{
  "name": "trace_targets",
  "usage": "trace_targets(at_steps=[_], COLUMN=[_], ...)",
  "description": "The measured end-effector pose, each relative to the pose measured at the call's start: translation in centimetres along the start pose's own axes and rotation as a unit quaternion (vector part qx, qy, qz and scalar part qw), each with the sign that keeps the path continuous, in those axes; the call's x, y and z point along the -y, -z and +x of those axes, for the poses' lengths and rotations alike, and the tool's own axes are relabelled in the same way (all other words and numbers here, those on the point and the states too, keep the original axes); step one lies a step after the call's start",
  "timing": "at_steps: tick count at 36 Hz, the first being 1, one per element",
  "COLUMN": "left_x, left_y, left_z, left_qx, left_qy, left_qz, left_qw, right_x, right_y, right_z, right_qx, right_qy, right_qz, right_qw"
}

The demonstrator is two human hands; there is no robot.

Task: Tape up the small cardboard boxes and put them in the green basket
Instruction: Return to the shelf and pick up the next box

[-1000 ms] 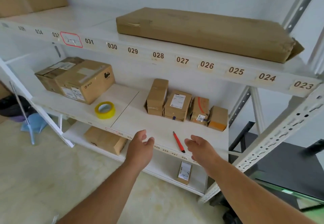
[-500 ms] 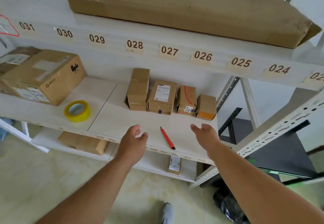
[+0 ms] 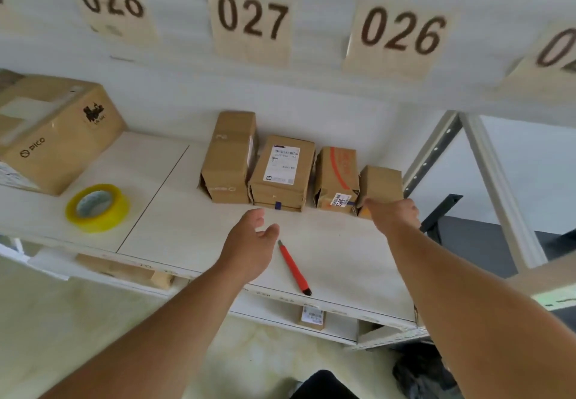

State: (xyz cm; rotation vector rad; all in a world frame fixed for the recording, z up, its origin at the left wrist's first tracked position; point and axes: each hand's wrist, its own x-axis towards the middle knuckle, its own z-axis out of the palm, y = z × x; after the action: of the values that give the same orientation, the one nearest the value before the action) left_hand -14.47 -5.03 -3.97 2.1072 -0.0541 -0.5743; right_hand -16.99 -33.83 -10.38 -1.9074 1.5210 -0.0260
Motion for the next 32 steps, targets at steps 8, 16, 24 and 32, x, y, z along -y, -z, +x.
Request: trace_targets(at_steps=[8,16,24,32], left_x=[2.4,3.3,-0.2,-2.4], left_y=[-2.0,-1.4,1.0,4.4], left_z=[2.8,2.8,-0.1,-3.0], left_qx=[0.019,0.023,0.062,0.11], left_qy=[-0.012,-0.017,-0.008,-0.001], left_qz=[0.007,0.014,0.029,0.055], left_qw=[1.0,1.0,0.998,0.992], right_x=[-0.2,-0.1,-0.9,-1.1], right_y=[-2.4,-3.2,0.3,3.4], right_z=[4.0,4.6,-1.1,-8.8], right_qx=[-0.019,-0.027,0.019,0.079], right_qy=[0.008,0.003,-0.046,-0.111], right_qz=[-0.034,-0.012,0.002,0.117], right_qw=[0.999,1.0,0.999,0.984])
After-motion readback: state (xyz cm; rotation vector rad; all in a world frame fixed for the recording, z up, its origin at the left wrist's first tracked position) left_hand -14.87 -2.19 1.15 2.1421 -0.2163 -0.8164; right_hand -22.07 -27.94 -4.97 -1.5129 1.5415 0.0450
